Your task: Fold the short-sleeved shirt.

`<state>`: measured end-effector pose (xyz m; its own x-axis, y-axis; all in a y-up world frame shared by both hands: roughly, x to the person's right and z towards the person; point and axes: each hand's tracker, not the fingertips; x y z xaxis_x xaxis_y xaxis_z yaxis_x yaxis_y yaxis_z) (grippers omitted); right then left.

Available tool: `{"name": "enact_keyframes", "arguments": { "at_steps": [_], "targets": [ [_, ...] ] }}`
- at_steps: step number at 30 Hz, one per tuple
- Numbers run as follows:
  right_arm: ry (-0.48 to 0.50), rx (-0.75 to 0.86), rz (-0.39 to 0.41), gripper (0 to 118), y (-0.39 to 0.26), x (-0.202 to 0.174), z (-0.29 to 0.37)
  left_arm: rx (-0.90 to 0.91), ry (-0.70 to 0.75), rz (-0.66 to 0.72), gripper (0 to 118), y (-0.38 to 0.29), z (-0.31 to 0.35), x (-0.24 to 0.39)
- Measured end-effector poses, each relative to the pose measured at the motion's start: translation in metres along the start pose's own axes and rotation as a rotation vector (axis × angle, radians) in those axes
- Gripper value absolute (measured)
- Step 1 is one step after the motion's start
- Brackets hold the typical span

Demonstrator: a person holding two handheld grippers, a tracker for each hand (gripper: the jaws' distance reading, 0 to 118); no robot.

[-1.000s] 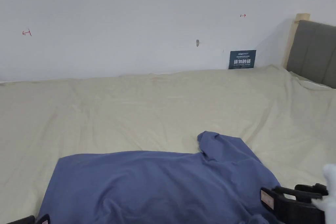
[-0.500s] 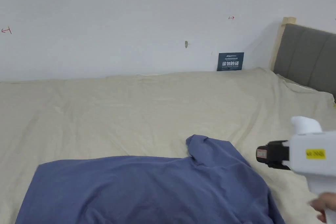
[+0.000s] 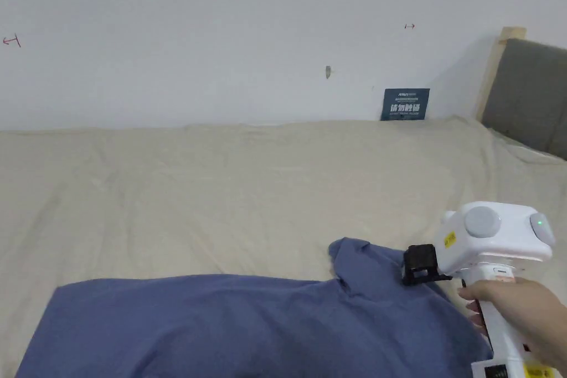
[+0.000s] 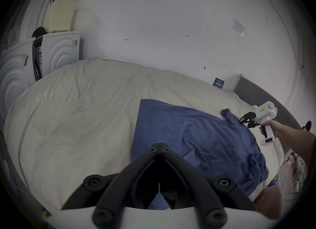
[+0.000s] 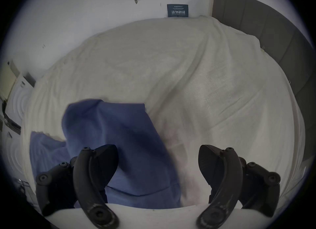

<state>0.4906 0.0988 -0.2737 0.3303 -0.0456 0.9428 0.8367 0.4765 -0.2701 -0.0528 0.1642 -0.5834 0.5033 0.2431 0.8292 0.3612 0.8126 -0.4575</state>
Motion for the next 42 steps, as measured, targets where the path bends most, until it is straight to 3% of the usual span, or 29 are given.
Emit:
{"name": "enact_keyframes", "arguments": {
  "at_steps": [1,2,3,5,8,12,17,18,19,20,21,25,29,36,37,38,41,42],
  "targets": [
    [0.026,0.0,0.018,88,-0.003,0.0,0.001,-0.003,0.006,-0.008,0,0.0,-0.004,0.001],
    [0.048,0.009,0.031,55,-0.007,0.0,0.002,-0.008,0.007,-0.015,0,0.0,-0.009,0.001],
    [0.133,-0.034,0.025,2,-0.009,-0.004,-0.003,-0.013,0.005,-0.017,0,0.001,-0.013,0.001],
    [0.152,-0.089,0.029,1,-0.021,-0.007,-0.008,-0.038,-0.017,-0.015,0,0.009,-0.034,0.001],
    [0.118,-0.014,0.105,1,-0.017,-0.007,0.004,-0.038,-0.045,0.052,0,0.029,-0.058,-0.009],
    [0.214,0.056,0.137,1,-0.016,-0.005,0.019,-0.066,-0.09,0.062,0,0.068,-0.095,-0.018],
    [0.25,0.082,0.143,1,-0.022,0.001,0.03,-0.286,0.013,-0.018,0,0.128,-0.172,-0.026],
    [0.253,0.076,0.151,1,-0.023,0.0,0.029,-0.28,0.044,-0.047,7,0.136,-0.186,-0.025],
    [0.235,0.098,0.17,1,-0.03,-0.004,0.033,-0.286,0.048,-0.067,36,0.144,-0.201,-0.027],
    [0.233,0.093,0.172,1,-0.034,-0.007,0.032,-0.308,0.013,-0.052,82,0.154,-0.221,-0.032],
    [0.232,0.094,0.17,1,-0.037,-0.008,0.03,-0.351,-0.014,-0.049,118,0.16,-0.232,-0.034],
    [0.288,0.032,0.076,1,-0.036,0.0,0.011,-0.392,0.078,-0.154,116,0.166,-0.284,-0.038],
    [0.272,0.041,0.142,1,-0.034,0.0,0.004,-0.504,0.121,-0.196,116,0.157,-0.333,-0.039],
    [0.285,0.021,0.149,1,-0.027,0.003,0.003,-0.523,0.153,-0.214,111,0.14,-0.354,-0.04],
    [0.284,0.018,0.152,2,-0.025,0.002,0.003,-0.508,0.149,-0.207,103,0.139,-0.348,-0.037],
    [0.283,0.013,0.153,1,-0.024,0.002,0.004,-0.481,0.148,-0.208,85,0.136,-0.337,-0.031],
    [0.269,0.015,0.158,1,-0.026,-0.003,0.007,-0.343,0.204,-0.409,15,0.115,-0.309,-0.006],
    [0.272,0.017,0.169,1,-0.026,-0.004,0.007,-0.357,0.183,-0.441,0,0.108,-0.307,-0.006]
  ]
}}
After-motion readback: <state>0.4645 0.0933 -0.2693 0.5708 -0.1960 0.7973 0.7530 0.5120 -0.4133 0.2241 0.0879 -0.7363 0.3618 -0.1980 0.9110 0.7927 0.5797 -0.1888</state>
